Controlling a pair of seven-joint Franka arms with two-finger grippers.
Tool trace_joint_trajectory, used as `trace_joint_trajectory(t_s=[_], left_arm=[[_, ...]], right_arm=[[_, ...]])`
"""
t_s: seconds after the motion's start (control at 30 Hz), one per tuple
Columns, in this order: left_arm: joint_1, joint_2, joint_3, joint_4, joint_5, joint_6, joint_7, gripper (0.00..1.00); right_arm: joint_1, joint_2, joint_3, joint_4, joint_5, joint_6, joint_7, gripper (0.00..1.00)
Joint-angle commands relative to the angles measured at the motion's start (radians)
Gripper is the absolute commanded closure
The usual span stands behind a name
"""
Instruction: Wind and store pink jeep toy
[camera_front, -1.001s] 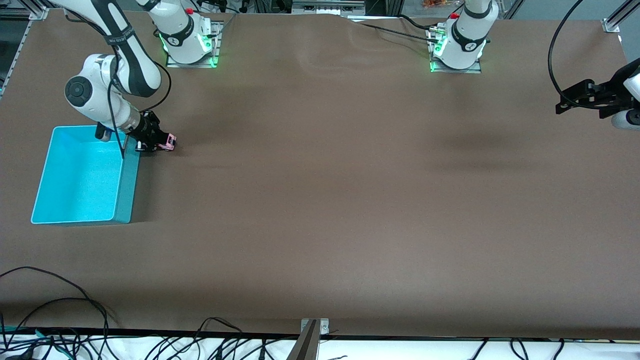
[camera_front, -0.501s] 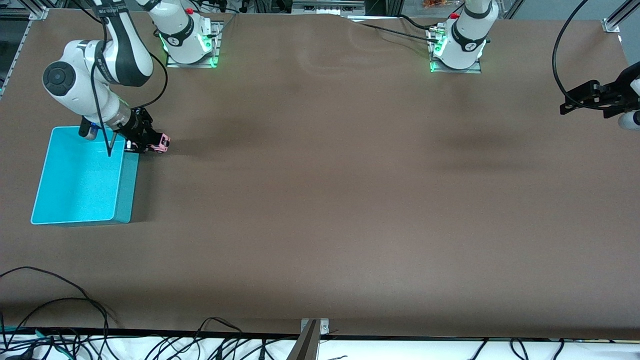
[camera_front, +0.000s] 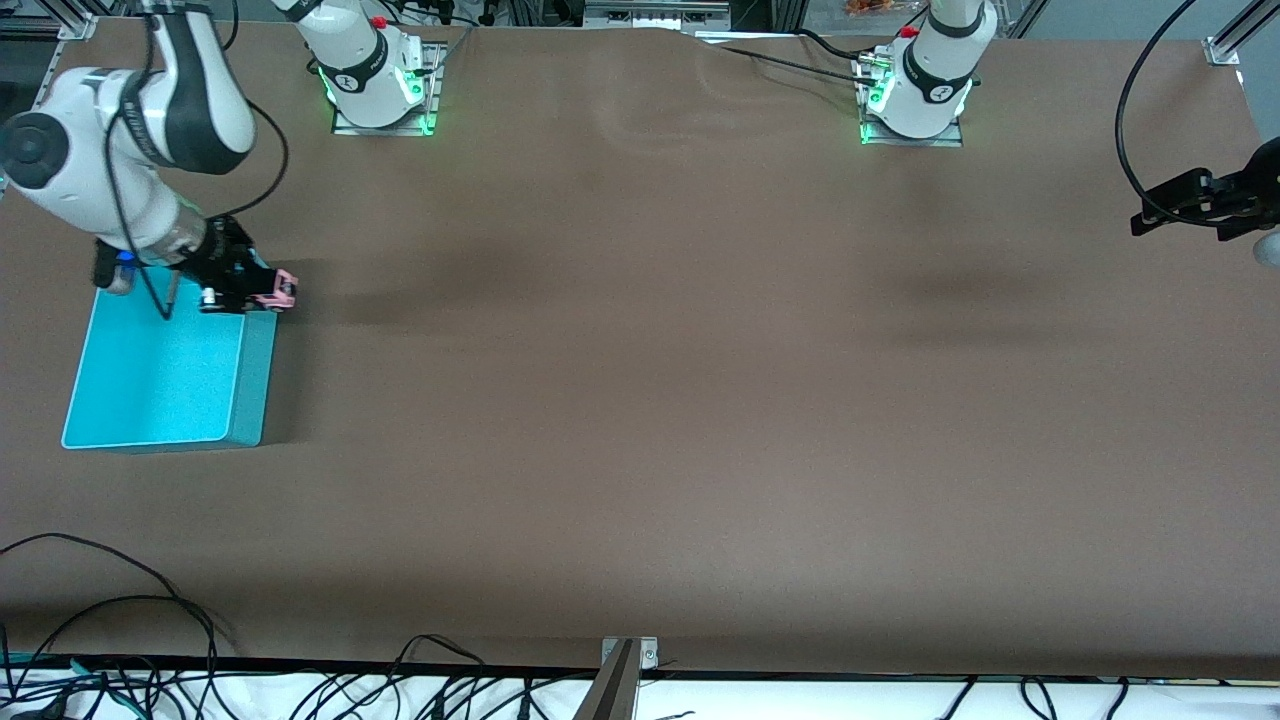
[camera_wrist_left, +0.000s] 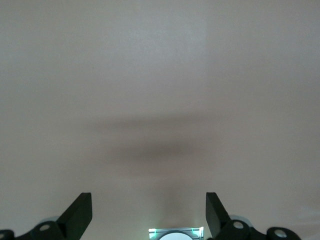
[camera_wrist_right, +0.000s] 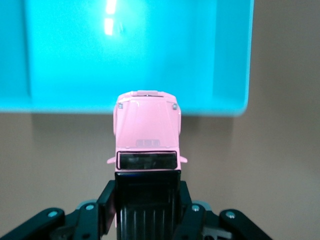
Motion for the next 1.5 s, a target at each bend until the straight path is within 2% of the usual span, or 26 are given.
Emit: trace_joint_trajectory(t_s=[0.0, 0.13, 0.33, 0.53, 0.97, 1.0, 1.07, 1.2, 1.47], left_arm=[[0.014, 0.023, -0.004, 0.031, -0.028, 0.025, -0.009, 0.00], [0.020, 0.025, -0.004, 0.030, -0.029, 0.026, -0.012, 0.00], [0.019, 0.023, -0.010, 0.026, -0.029, 0.037, -0.096, 0.00], [0.014, 0.017, -0.013, 0.023, -0.028, 0.039, -0.121, 0.00], [0.008, 0.022, -0.013, 0.026, -0.028, 0.037, -0.121, 0.00], [0.008, 0.022, -0.013, 0.026, -0.028, 0.037, -0.119, 0.00], [0.008, 0.022, -0.013, 0.026, -0.028, 0.037, -0.119, 0.00], [0.008, 0.023, -0.013, 0.026, -0.028, 0.037, -0.119, 0.00], [0.008, 0.023, -0.013, 0.026, -0.028, 0.037, -0.119, 0.00]], right_arm=[[-0.055, 0.041, -0.077, 0.065, -0.051, -0.034, -0.204, 0.70], [-0.106, 0.098, -0.107, 0.112, -0.051, -0.034, -0.339, 0.70], [-0.144, 0.198, -0.126, 0.160, -0.050, -0.017, -0.425, 0.70], [-0.152, 0.282, -0.126, 0.165, -0.043, 0.070, -0.425, 0.69], [-0.169, 0.409, -0.126, 0.156, -0.040, 0.121, -0.405, 0.68], [-0.172, 0.411, -0.126, 0.156, -0.040, 0.123, -0.405, 0.65], [-0.172, 0.414, -0.126, 0.156, -0.040, 0.135, -0.405, 0.49], [-0.172, 0.413, -0.126, 0.159, -0.040, 0.138, -0.405, 0.00], [-0.164, 0.362, -0.123, 0.180, -0.048, 0.129, -0.413, 0.00]])
